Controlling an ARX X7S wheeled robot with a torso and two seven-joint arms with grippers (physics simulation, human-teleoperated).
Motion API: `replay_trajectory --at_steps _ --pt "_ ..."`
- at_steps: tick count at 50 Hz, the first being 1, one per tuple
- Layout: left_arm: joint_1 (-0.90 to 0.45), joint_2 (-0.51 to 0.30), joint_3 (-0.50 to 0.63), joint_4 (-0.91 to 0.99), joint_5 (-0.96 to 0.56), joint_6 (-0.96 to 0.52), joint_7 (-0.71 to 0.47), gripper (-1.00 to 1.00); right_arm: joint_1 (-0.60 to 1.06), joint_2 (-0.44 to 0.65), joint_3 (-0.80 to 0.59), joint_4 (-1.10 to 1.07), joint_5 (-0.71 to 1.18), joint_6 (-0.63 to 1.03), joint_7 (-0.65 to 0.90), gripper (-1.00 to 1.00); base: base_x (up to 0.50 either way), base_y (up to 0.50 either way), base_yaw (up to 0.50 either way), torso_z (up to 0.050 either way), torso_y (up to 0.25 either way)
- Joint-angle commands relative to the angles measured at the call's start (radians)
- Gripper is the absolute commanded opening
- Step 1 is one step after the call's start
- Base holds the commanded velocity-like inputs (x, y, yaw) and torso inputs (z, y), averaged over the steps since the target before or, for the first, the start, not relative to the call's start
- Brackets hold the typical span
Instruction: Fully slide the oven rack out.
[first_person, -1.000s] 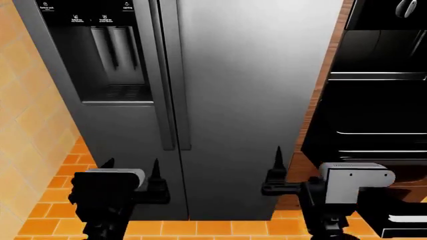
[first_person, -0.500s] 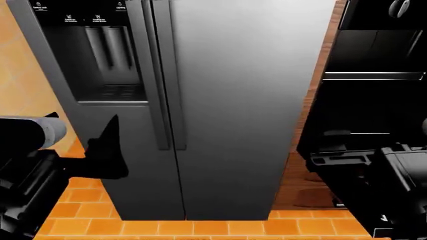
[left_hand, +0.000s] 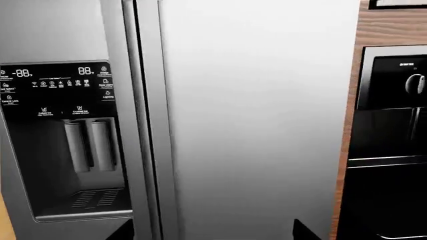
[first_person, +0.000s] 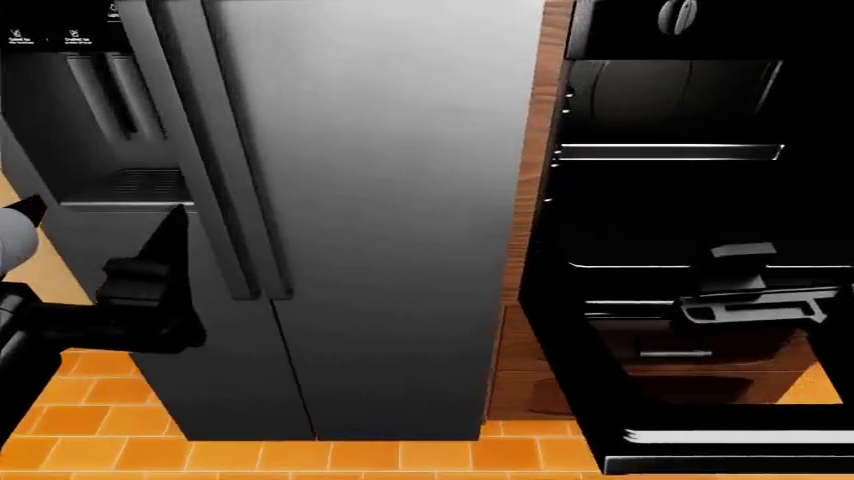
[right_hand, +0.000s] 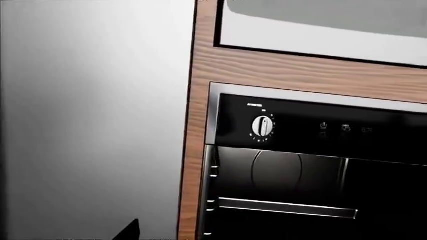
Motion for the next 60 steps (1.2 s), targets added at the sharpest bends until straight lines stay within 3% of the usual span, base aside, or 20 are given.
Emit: replay_trajectory --at_steps 1,16,48,60 --pt "-0.018 -0.018 0.021 -0.007 -0.023 0.008 -0.019 1.0 0.021 0.029 -0.003 0.02 0.03 -0.003 0.021 1.0 0.0 -0.5 0.0 0.0 0.0" --pt "-0.03 -0.008 0.061 -0.019 -0.005 0.019 -0.024 1.0 -0.008 0.023 0.023 0.029 -0.015 0.01 -0.012 1.0 0.0 -0.5 0.0 0.0 0.0" --pt "0.033 0.009 0.023 0.007 0.023 0.023 0.0 1.0 -0.069 0.006 0.041 0.008 -0.049 0.016 -0.048 1.0 0.0 -0.5 0.0 0.0 0.0" --pt "0.003 0.031 0.074 0.001 0.047 0.027 0.0 1.0 -0.063 0.015 0.028 0.008 -0.045 0.011 -0.046 1.0 0.0 -0.5 0.0 0.0 0.0"
